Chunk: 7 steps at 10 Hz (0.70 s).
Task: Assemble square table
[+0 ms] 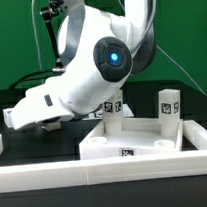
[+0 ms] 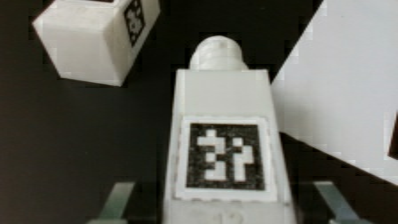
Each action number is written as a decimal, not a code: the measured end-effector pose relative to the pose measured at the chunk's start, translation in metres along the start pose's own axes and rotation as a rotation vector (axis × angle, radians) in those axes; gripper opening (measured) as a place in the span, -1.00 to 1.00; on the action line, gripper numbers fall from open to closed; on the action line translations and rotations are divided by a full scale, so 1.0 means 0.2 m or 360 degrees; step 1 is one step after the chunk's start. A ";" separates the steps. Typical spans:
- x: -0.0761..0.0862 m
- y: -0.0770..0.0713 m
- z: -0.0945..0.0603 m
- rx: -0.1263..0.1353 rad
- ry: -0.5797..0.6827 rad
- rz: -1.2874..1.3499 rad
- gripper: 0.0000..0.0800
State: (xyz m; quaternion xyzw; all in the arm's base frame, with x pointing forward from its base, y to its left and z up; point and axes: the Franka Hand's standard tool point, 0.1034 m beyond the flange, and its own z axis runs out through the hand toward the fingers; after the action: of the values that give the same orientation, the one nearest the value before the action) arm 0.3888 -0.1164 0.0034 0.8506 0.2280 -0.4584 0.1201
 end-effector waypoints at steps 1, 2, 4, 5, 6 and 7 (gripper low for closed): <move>0.00 0.00 0.00 0.0000 0.0001 0.0000 -0.27; 0.00 0.00 0.00 -0.0001 0.0001 0.0000 -0.27; 0.00 0.00 -0.01 -0.0002 0.0001 -0.0003 -0.27; -0.01 0.00 -0.03 -0.0002 0.0007 -0.0022 -0.27; -0.04 0.01 -0.07 0.0000 0.0018 -0.0045 -0.27; -0.07 0.03 -0.12 0.0009 0.0030 -0.0085 -0.27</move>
Offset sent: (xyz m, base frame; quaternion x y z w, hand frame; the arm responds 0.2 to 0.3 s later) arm 0.0011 0.0036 0.0008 -0.0042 0.0026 0.0013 1.0000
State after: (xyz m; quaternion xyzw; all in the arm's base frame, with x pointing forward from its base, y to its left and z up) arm 0.4021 -0.1147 0.0291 0.8488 0.2504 -0.4540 0.1033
